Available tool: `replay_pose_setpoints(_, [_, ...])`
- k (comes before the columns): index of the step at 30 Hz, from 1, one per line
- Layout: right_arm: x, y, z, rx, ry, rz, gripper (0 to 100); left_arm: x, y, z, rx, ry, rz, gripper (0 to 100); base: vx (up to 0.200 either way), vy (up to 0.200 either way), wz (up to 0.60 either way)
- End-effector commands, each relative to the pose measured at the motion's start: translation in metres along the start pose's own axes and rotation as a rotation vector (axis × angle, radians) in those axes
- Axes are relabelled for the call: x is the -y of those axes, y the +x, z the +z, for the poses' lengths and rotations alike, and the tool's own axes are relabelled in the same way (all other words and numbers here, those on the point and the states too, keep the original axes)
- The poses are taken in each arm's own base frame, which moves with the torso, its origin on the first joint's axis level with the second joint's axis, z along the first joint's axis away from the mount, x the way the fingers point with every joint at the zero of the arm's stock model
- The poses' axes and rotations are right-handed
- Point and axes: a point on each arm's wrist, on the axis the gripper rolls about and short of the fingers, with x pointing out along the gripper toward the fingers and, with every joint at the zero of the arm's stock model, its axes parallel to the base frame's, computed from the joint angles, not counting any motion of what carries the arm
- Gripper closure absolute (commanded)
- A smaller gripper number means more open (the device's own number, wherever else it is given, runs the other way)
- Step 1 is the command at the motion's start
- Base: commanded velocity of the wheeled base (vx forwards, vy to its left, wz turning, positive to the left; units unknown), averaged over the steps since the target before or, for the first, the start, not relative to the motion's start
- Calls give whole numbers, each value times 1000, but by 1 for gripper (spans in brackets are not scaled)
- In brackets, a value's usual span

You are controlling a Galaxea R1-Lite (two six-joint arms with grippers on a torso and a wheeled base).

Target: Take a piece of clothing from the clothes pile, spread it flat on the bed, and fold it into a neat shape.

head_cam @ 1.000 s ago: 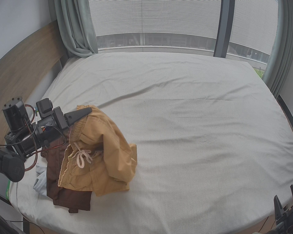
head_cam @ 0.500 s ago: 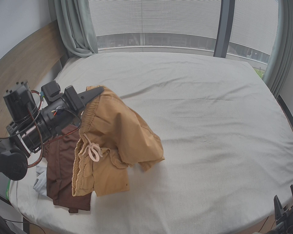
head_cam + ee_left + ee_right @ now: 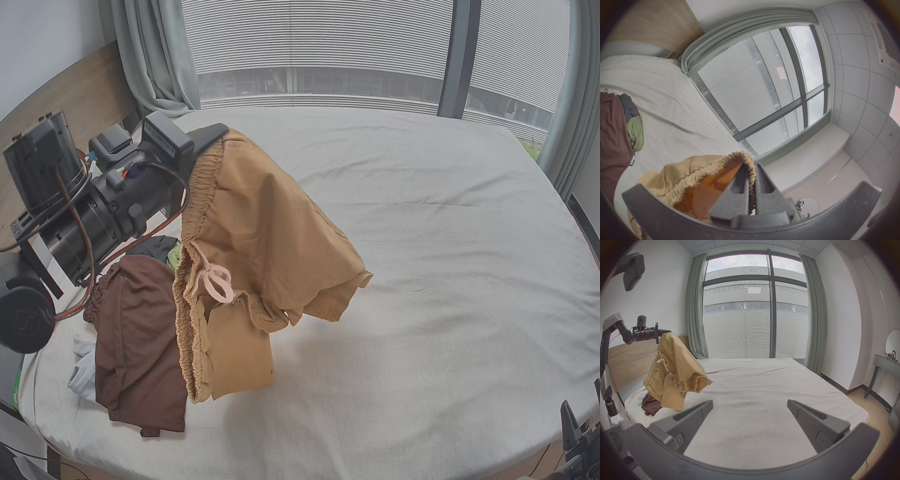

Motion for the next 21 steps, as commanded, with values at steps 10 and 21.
replay_pose_setpoints(10, [0,0,-4,1,0,0,0,26,19,-32,-105,-112,-63,100,0,0,0])
replay_pose_setpoints(21, [0,0,-4,1,0,0,0,25,62,-93,-217,-235,-46,100,0,0,0])
